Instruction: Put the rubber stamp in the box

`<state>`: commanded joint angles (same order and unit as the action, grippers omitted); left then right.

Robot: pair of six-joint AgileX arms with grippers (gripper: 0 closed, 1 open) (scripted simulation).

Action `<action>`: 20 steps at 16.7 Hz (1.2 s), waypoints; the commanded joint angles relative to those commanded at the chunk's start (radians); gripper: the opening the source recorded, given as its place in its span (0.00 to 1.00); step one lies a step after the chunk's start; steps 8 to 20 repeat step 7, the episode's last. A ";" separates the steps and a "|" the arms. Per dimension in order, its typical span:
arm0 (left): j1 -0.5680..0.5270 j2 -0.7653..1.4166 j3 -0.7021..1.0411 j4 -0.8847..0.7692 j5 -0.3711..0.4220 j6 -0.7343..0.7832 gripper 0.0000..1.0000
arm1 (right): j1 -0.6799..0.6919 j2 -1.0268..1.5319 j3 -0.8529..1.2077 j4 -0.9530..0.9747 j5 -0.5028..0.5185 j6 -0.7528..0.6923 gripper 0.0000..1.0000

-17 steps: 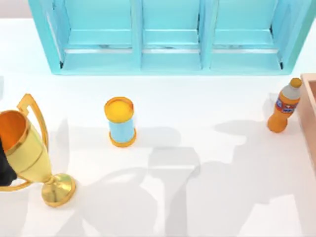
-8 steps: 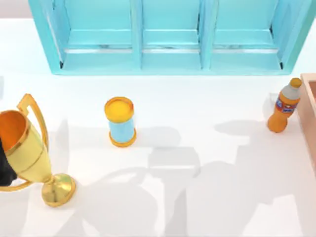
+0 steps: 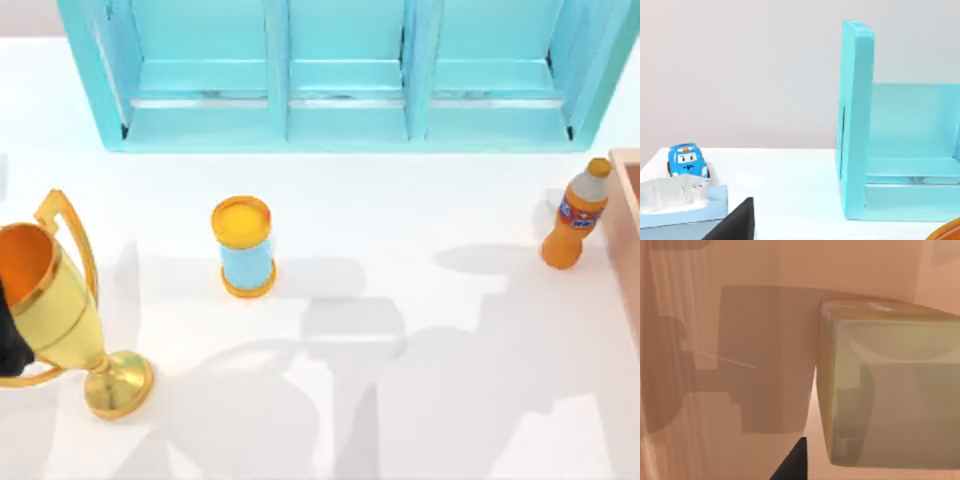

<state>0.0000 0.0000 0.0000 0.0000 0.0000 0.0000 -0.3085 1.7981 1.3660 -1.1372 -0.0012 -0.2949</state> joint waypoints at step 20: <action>0.000 0.000 0.000 0.000 0.000 0.000 1.00 | 0.000 0.000 0.000 0.000 0.000 0.000 1.00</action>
